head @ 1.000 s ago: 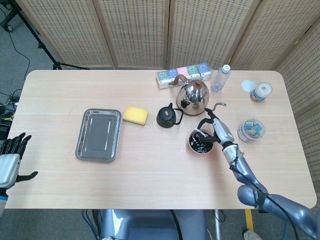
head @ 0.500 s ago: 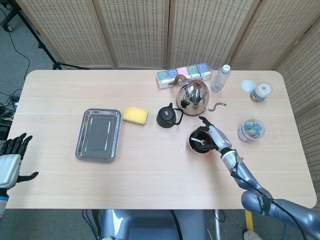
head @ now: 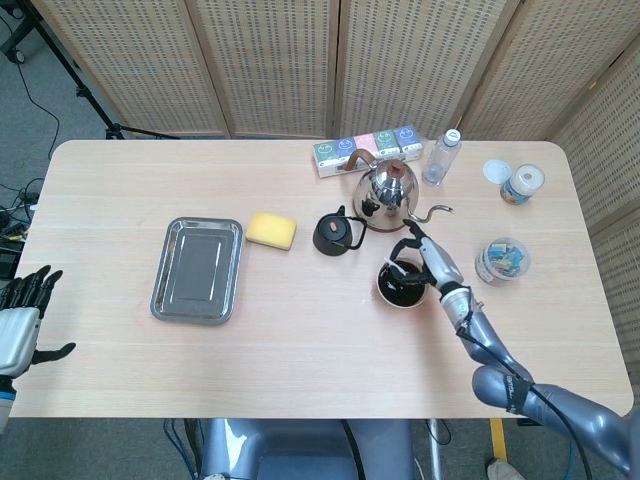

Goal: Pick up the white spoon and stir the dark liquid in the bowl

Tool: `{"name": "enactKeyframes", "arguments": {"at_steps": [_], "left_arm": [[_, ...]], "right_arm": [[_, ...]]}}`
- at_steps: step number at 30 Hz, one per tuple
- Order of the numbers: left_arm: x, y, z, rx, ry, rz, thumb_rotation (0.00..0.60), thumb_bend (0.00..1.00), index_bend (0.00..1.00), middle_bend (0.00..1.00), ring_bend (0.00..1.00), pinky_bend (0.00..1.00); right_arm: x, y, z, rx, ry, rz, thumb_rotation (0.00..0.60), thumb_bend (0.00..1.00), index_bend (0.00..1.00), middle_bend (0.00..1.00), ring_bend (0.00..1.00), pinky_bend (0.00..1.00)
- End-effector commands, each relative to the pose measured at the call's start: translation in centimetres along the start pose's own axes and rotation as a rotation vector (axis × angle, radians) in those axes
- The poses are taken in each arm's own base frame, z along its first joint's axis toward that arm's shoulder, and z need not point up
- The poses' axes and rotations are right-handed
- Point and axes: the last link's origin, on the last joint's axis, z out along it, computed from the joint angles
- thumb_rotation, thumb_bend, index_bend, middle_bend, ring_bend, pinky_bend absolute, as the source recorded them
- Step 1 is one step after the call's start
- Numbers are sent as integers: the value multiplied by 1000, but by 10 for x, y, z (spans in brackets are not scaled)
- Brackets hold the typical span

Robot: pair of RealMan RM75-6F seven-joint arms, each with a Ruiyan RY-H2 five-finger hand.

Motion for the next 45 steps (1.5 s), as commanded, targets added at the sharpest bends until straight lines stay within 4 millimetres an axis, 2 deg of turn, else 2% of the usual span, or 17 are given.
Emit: {"name": "enactKeyframes", "arguments": {"at_steps": [1, 6, 11, 16, 23, 27, 32, 39, 45], "left_arm": [[0, 0, 0, -2, -2, 0, 600, 0, 0, 0, 0, 0], [-1, 1, -1, -4, -3, 1, 600, 0, 0, 0, 0, 0], [-2, 3, -1, -10, -5, 6, 600, 0, 0, 0, 0, 0], [-2, 3, -2, -12, -4, 6, 600, 0, 0, 0, 0, 0], [-1, 1, -1, -8, -4, 3, 600, 0, 0, 0, 0, 0], [0, 0, 0, -4, -2, 0, 600, 0, 0, 0, 0, 0], [-1, 0, 0, -1, -6, 1, 600, 0, 0, 0, 0, 0], [-3, 3, -1, -8, -9, 6, 600, 0, 0, 0, 0, 0], [-4, 5, -2, -12, -7, 9, 600, 0, 0, 0, 0, 0]], "right_arm": [[6, 6, -11, -9, -6, -14, 600, 620, 597, 0, 0, 38], [8, 17, -33, -28, -40, -36, 600, 620, 597, 0, 0, 38], [0, 11, -44, -4, -77, -36, 600, 620, 597, 0, 0, 38], [-11, 1, -35, 19, -91, -10, 600, 620, 597, 0, 0, 38], [-22, -8, -8, 22, -72, 33, 600, 620, 597, 0, 0, 38], [-15, -5, 0, 10, -39, 26, 600, 620, 597, 0, 0, 38], [4, 1, -5, 1, 10, 9, 600, 620, 597, 0, 0, 38], [21, 11, -26, -16, 8, -33, 600, 648, 597, 0, 0, 38], [19, 13, -45, -20, -39, -63, 600, 647, 597, 0, 0, 38]]}}
